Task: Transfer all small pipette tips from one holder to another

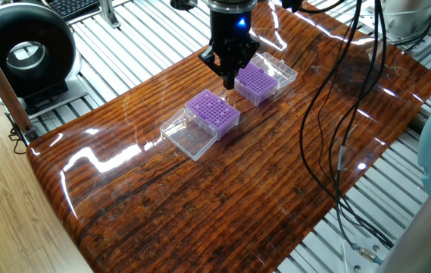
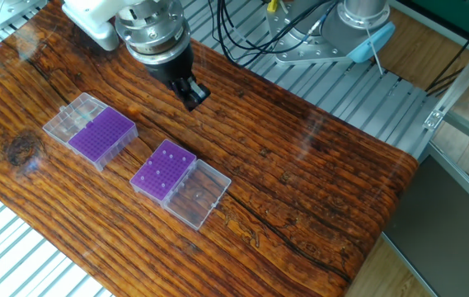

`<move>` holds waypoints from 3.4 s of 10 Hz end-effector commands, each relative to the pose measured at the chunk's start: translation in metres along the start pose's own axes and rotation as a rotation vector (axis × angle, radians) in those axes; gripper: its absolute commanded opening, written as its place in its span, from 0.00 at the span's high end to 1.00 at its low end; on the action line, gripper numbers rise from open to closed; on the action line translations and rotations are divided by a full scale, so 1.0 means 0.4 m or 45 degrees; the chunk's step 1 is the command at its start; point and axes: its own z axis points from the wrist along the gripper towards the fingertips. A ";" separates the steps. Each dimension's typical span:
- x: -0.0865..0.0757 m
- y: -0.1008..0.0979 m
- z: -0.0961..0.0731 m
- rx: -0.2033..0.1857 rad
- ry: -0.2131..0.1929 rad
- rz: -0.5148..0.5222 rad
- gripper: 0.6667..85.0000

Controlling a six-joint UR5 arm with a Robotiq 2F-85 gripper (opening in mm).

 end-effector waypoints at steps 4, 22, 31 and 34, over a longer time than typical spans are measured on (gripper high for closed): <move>-0.059 0.014 0.003 -0.036 -0.106 -0.012 0.20; -0.091 -0.002 -0.037 0.061 -0.140 -0.086 0.87; -0.118 -0.003 -0.009 0.080 -0.147 -0.283 0.62; -0.136 -0.016 0.003 0.117 -0.155 -0.323 0.63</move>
